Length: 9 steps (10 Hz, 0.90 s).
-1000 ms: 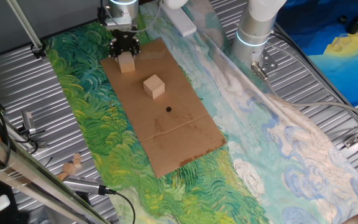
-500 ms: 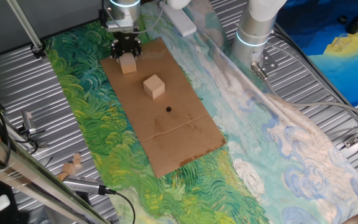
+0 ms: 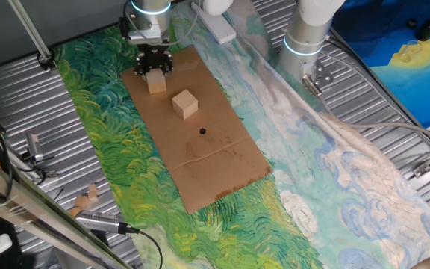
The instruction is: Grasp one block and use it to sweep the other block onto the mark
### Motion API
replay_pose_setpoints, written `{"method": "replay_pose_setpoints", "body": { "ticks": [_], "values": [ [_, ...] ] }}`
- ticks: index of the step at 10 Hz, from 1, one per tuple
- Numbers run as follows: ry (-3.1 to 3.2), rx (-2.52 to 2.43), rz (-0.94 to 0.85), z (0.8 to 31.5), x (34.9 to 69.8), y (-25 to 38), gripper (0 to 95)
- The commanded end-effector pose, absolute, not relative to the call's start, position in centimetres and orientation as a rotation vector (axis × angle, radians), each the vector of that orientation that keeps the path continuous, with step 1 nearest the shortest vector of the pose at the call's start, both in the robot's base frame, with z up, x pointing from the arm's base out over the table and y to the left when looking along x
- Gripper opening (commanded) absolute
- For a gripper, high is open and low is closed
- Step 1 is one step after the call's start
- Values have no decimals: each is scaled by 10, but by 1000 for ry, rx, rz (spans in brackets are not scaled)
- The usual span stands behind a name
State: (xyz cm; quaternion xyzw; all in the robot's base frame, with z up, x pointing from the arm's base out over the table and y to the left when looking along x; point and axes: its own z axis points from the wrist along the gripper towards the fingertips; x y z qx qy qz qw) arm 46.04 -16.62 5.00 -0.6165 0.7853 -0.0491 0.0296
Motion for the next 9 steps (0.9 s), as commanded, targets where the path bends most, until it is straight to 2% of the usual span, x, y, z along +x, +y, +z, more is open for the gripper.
{"method": "replay_pose_setpoints", "body": {
  "ticks": [1,9],
  "values": [
    [2418,-1887,-136,49,459,-162,0],
    [2492,-1832,-54,49,457,-152,0]
  ]
}}
